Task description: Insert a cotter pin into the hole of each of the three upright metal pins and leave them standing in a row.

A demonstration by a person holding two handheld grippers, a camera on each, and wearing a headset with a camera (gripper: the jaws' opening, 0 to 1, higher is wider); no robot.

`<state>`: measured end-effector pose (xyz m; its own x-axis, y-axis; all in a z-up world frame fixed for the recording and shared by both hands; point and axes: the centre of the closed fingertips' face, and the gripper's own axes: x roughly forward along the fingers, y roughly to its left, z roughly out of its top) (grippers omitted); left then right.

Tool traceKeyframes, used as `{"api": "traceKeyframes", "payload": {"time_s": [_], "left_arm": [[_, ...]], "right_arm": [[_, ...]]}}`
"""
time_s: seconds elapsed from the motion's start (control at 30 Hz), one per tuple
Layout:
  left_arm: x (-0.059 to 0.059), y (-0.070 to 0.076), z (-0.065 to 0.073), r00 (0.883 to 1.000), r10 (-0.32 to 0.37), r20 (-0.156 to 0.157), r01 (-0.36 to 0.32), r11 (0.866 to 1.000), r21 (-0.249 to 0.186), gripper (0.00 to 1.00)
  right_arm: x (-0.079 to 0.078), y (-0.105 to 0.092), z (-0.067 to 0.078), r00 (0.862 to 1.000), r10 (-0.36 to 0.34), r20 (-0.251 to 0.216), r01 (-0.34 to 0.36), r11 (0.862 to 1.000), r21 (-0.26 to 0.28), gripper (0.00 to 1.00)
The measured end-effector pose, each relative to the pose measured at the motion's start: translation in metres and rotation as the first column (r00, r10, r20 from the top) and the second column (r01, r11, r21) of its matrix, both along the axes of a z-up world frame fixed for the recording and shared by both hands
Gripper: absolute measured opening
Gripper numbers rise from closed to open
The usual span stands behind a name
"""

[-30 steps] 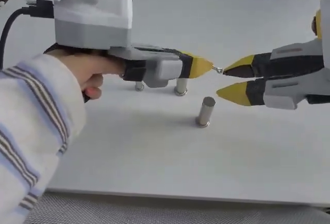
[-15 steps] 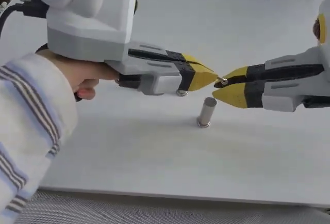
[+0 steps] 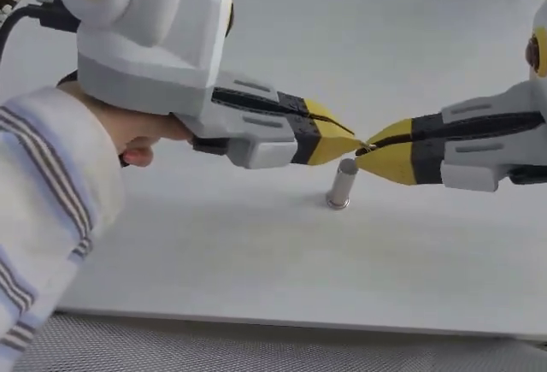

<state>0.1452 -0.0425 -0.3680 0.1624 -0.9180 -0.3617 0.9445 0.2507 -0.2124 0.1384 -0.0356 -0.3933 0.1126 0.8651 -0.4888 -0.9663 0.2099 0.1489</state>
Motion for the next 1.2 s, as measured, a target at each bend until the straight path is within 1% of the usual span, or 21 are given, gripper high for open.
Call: {"api": "traceKeyframes", "payload": {"time_s": [0.07,0.13,0.17,0.2,0.33,0.4,0.47,0.5,0.57,0.6,0.63,0.67,0.7,0.77,0.83,0.93,0.97,1.0,1.03,1.13,1.2], "left_arm": [[-0.003,-0.001,-0.003,1.0,-0.019,0.016,0.019,1.0,0.022,0.0],[-0.007,-0.001,-0.006,0.998,-0.053,0.043,0.051,0.998,0.049,0.0],[-0.007,-0.001,-0.008,0.996,-0.071,0.062,0.067,0.996,0.059,0.0],[-0.007,-0.001,-0.009,0.995,-0.078,0.068,0.074,0.995,0.065,0.0],[-0.009,-0.001,-0.012,0.993,-0.094,0.066,0.089,0.993,0.082,0.0],[-0.012,-0.005,-0.013,0.994,-0.099,0.054,0.095,0.992,0.081,0.0],[-0.013,-0.007,-0.015,0.993,-0.103,0.064,0.098,0.991,0.087,0.0],[-0.014,-0.008,-0.017,0.992,-0.11,0.069,0.103,0.99,0.098,0.0],[-0.014,-0.007,-0.022,0.988,-0.123,0.091,0.11,0.986,0.128,0.0],[-0.014,-0.008,-0.023,0.988,-0.126,0.095,0.113,0.985,0.134,0.0],[-0.015,-0.008,-0.023,0.988,-0.126,0.09,0.113,0.984,0.134,0.0],[-0.015,-0.009,-0.023,0.99,-0.118,0.075,0.108,0.986,0.129,0.0],[-0.015,-0.009,-0.022,0.991,-0.114,0.076,0.104,0.986,0.127,0.0],[-0.014,-0.01,-0.022,0.99,-0.108,0.089,0.096,0.987,0.13,0.01],[-0.01,-0.009,-0.024,0.991,-0.097,0.09,0.084,0.987,0.137,0.02],[-0.005,-0.007,-0.028,0.992,-0.077,0.096,0.061,0.986,0.154,0.03],[-0.002,-0.006,-0.03,0.992,-0.063,0.105,0.045,0.986,0.163,0.06],[0.0,-0.005,-0.032,0.993,-0.057,0.107,0.038,0.985,0.17,0.09],[0.002,-0.003,-0.034,0.994,-0.05,0.102,0.031,0.983,0.183,0.11],[0.005,-0.003,-0.035,0.992,-0.049,0.118,0.026,0.982,0.187,0.16],[0.006,-0.004,-0.036,0.992,-0.049,0.113,0.027,0.982,0.186,0.2]], "right_arm": [[-0.004,0.0,-0.001,1.0,0.011,0.002,-0.011,1.0,-0.01,0.0],[-0.008,-0.001,-0.002,1.0,0.03,0.002,-0.03,0.999,-0.021,0.0],[-0.011,-0.001,-0.002,0.999,0.039,0.006,-0.039,0.999,-0.025,0.0],[-0.012,-0.001,-0.002,0.999,0.045,0.011,-0.045,0.999,-0.028,0.0],[-0.014,-0.003,-0.001,0.997,0.067,0.039,-0.066,0.997,-0.031,0.0],[-0.014,-0.004,-0.001,0.996,0.079,0.044,-0.077,0.996,-0.037,0.0],[-0.013,-0.006,-0.002,0.994,0.089,0.064,-0.086,0.995,-0.047,0.0],[-0.012,-0.006,-0.001,0.993,0.092,0.067,-0.089,0.995,-0.049,0.0],[-0.012,-0.005,-0.001,0.992,0.1,0.081,-0.096,0.994,-0.054,0.0],[-0.012,-0.006,-0.001,0.991,0.102,0.081,-0.098,0.994,-0.054,0.0],[-0.011,-0.006,-0.001,0.992,0.102,0.076,-0.099,0.994,-0.05,0.0],[-0.011,-0.006,-0.001,0.993,0.098,0.071,-0.094,0.994,-0.051,0.0],[-0.011,-0.007,-0.002,0.993,0.096,0.074,-0.092,0.994,-0.052,0.0],[-0.011,-0.009,-0.002,0.992,0.096,0.079,-0.092,0.994,-0.054,0.0],[-0.008,-0.012,-0.003,0.991,0.088,0.097,-0.082,0.994,-0.067,0.0],[-0.001,-0.02,-0.008,0.993,0.056,0.099,-0.049,0.996,-0.08,0.0],[0.001,-0.023,-0.009,0.994,0.048,0.098,-0.04,0.996,-0.082,0.0],[0.003,-0.025,-0.01,0.994,0.04,0.1,-0.031,0.996,-0.084,0.0],[0.005,-0.029,-0.012,0.995,0.025,0.1,-0.017,0.996,-0.087,0.0],[0.009,-0.038,-0.016,0.995,0.002,0.102,0.009,0.995,-0.099,0.0],[0.011,-0.044,-0.021,0.995,-0.012,0.103,0.023,0.993,-0.112,0.0]]}}
